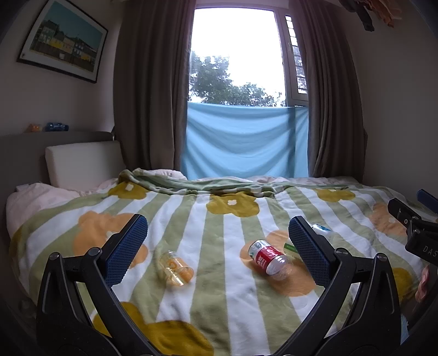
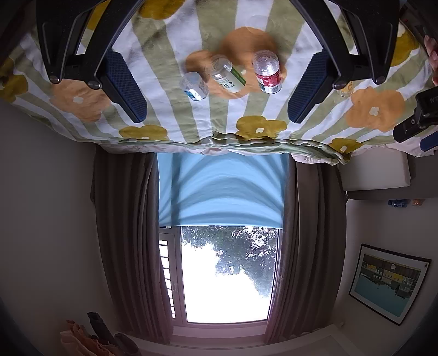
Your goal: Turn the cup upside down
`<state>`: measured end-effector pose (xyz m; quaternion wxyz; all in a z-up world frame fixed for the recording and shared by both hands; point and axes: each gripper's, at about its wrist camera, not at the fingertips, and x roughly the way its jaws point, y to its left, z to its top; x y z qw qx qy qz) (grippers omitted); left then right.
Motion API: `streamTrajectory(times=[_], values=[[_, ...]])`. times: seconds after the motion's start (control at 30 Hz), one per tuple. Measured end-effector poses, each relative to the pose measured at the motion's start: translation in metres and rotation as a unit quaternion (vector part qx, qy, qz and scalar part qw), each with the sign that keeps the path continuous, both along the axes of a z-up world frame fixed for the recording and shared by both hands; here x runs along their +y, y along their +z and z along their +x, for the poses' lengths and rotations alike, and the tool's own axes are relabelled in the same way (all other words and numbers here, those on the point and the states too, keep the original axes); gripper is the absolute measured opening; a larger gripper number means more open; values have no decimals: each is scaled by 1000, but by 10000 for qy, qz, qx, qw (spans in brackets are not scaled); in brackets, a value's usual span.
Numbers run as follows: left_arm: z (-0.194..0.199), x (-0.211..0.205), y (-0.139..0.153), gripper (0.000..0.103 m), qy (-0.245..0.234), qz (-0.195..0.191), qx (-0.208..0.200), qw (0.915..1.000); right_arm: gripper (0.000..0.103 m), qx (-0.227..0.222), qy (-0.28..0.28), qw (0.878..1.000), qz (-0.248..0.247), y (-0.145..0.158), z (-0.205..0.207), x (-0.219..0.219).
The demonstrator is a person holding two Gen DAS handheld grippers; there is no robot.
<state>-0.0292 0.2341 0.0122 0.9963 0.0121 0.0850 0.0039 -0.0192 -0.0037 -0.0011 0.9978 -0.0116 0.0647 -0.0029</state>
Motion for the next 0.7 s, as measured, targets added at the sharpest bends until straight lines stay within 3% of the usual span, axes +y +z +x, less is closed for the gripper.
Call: streamTrajectory(times=[0.7], values=[[2, 2, 0, 103, -37, -79, 42, 10000, 103, 54, -32, 10000, 45, 2, 3, -5]])
